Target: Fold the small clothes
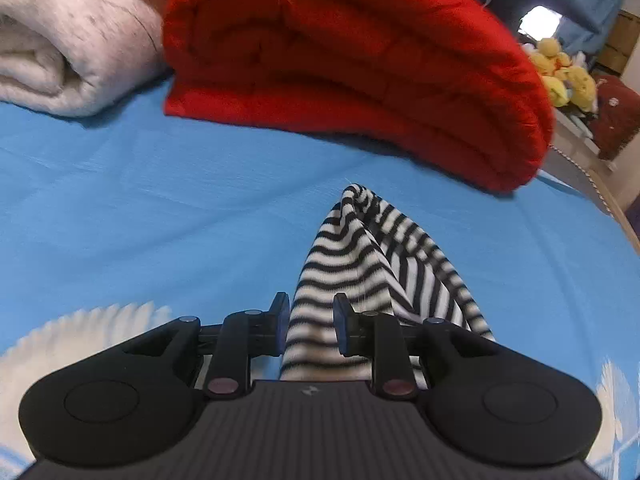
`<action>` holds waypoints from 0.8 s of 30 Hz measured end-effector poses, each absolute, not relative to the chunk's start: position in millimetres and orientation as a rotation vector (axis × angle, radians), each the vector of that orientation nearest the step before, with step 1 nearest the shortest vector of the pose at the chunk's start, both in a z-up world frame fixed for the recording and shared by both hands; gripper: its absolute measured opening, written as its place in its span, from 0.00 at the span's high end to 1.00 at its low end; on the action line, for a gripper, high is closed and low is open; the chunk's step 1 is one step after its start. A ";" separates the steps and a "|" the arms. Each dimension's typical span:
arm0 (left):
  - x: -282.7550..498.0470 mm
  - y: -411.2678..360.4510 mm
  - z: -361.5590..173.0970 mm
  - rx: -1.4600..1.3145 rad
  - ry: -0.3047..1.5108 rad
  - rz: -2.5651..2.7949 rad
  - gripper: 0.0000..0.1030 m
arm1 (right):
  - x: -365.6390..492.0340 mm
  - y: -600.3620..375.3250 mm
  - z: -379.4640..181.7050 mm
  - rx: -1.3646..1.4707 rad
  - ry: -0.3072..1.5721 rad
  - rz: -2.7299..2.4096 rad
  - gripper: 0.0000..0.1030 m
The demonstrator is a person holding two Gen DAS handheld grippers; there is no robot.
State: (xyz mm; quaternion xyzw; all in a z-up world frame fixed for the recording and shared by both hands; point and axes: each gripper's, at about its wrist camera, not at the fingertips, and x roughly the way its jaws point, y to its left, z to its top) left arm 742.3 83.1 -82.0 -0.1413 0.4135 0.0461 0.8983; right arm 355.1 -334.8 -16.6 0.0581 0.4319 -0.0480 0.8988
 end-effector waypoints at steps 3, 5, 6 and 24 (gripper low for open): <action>767.7 79.1 -99.3 -0.317 0.895 0.095 0.65 | 359.3 -337.6 -17.4 0.141 0.898 -0.098 0.92; 777.9 72.1 -110.7 -0.293 0.929 0.108 0.64 | 359.9 -338.6 -17.3 0.137 0.894 -0.095 0.92; 781.3 68.8 -115.0 -0.269 0.934 0.120 0.64 | 360.1 -339.1 -17.6 0.133 0.894 -0.097 0.92; 487.2 -7.4 -1.4 0.213 0.617 -0.595 0.99 | 356.8 -342.4 8.7 0.210 0.832 -0.098 0.92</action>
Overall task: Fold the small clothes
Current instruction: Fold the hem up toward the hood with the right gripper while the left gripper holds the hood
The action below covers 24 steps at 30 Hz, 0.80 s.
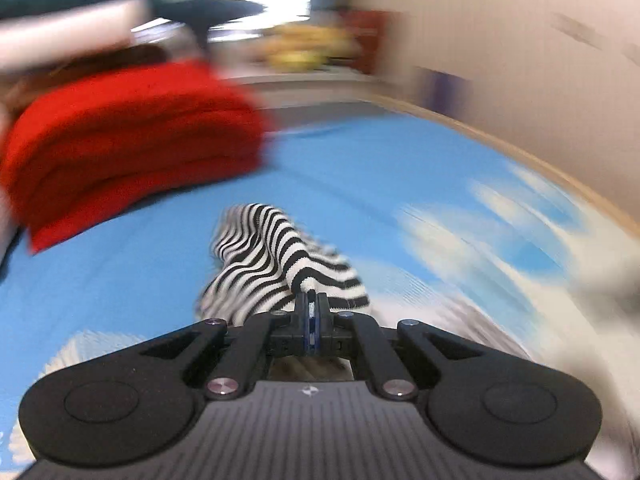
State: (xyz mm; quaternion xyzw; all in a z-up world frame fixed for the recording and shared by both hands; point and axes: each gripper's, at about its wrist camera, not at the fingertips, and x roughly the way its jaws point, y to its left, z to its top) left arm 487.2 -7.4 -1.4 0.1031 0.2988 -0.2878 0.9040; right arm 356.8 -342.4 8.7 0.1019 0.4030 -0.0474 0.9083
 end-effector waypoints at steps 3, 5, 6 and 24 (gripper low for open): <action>378.8 -5.0 -15.0 0.327 0.729 -0.754 0.98 | 348.7 -343.5 20.4 0.228 0.791 -0.087 0.92; 324.4 6.6 -28.1 0.334 0.845 -0.769 0.97 | 342.6 -346.2 26.5 0.251 0.770 -0.094 0.92; 306.0 15.0 -31.4 0.301 0.898 -0.754 0.97 | 339.5 -347.9 28.7 0.269 0.763 -0.096 0.91; 364.4 77.2 -98.5 -0.584 1.039 -0.117 0.86 | 338.8 -327.1 -18.6 0.582 0.997 0.065 0.61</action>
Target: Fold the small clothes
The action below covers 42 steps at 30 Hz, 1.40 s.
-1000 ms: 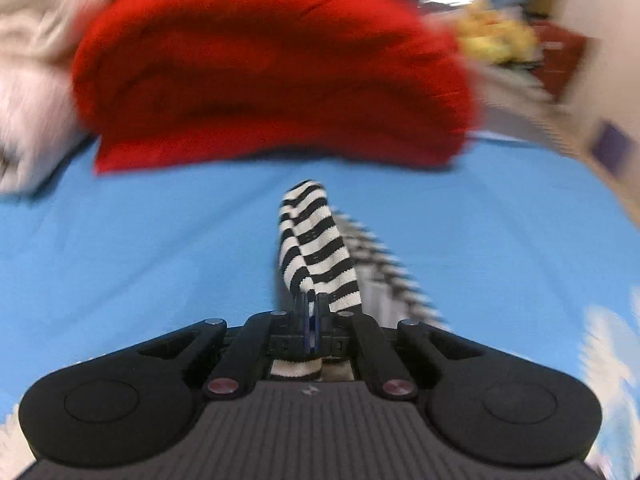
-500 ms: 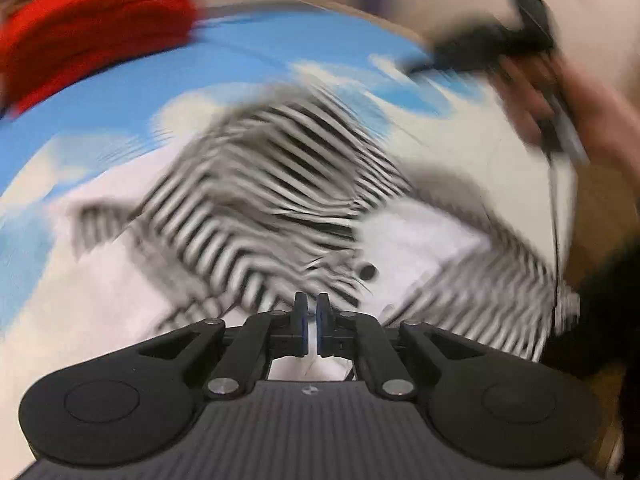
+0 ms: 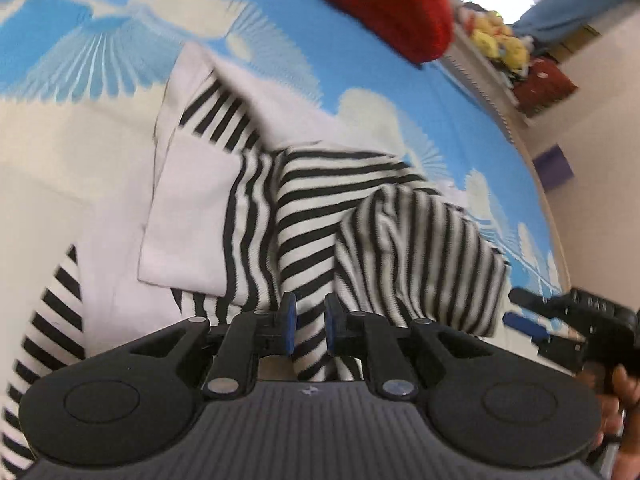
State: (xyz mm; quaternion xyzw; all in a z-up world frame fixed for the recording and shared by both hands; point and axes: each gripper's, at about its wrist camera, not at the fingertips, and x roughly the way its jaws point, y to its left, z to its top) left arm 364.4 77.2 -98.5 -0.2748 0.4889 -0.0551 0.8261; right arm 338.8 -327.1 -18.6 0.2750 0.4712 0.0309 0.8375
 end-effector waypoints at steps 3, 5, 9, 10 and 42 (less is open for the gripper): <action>374.2 73.2 -114.0 -0.584 1.064 -0.100 0.86 | 344.8 -326.5 -36.8 0.648 1.062 0.029 0.61; 379.7 70.9 -119.4 -0.581 1.075 -0.093 0.86 | 348.0 -326.1 -47.8 0.690 1.098 0.010 0.61; 389.8 67.7 -114.8 -0.569 1.053 -0.129 0.94 | 352.5 -324.9 -54.2 0.728 1.103 0.000 0.86; 391.5 66.6 -109.8 -0.552 1.035 -0.139 0.99 | 353.3 -324.0 -52.9 0.732 1.095 0.011 0.91; 384.2 109.2 -106.8 -0.596 1.043 0.006 0.65 | 333.4 -333.3 -41.1 0.656 1.096 0.089 0.58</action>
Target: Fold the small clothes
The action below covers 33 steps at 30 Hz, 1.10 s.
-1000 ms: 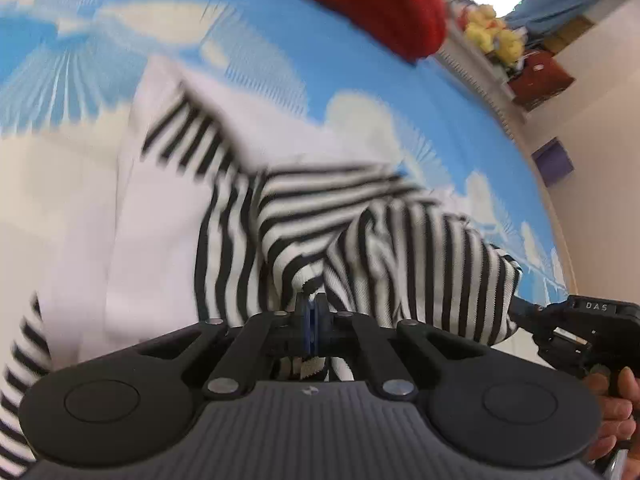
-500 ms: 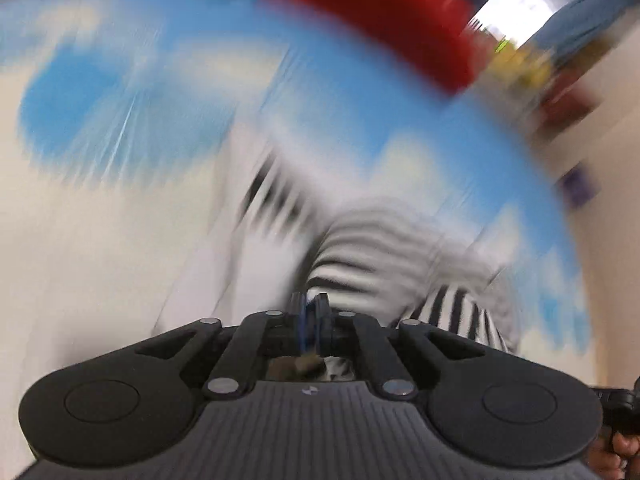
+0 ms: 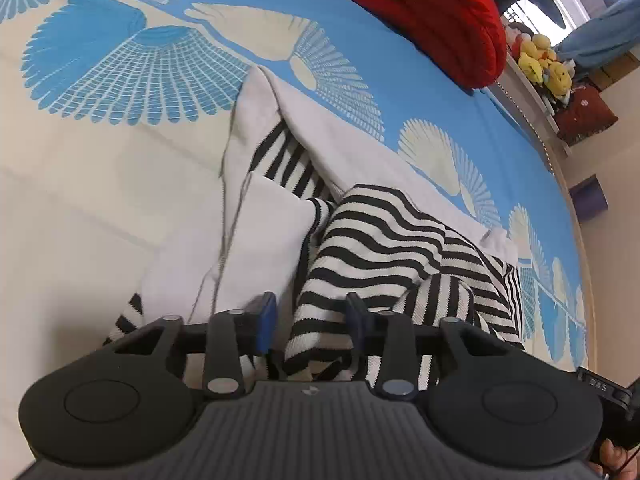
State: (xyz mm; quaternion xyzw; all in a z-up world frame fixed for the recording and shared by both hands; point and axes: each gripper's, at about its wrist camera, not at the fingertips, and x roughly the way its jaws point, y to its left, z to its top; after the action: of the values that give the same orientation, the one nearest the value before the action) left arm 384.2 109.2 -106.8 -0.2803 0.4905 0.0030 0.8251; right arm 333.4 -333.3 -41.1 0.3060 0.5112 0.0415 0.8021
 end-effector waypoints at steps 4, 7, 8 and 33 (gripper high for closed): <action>387.1 105.7 -104.8 -0.576 1.026 -0.011 0.93 | 337.2 -318.7 -49.4 0.602 1.128 0.082 0.58; 387.0 104.8 -96.6 -0.584 0.960 -0.028 0.97 | 339.1 -309.4 -52.5 0.527 1.144 0.074 0.86; 385.7 105.6 -92.3 -0.614 0.919 -0.040 0.97 | 338.8 -308.1 -51.7 0.511 1.137 0.077 0.98; 391.0 77.4 -118.5 -0.317 1.137 -0.059 0.92 | 335.6 -303.0 -40.1 0.485 1.037 0.211 0.71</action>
State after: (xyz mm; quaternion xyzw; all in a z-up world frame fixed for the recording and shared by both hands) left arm 391.0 77.4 -118.5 -0.1493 0.5358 -0.0276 0.8306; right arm 335.6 -303.0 -40.1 0.2292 0.4899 0.0997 0.8352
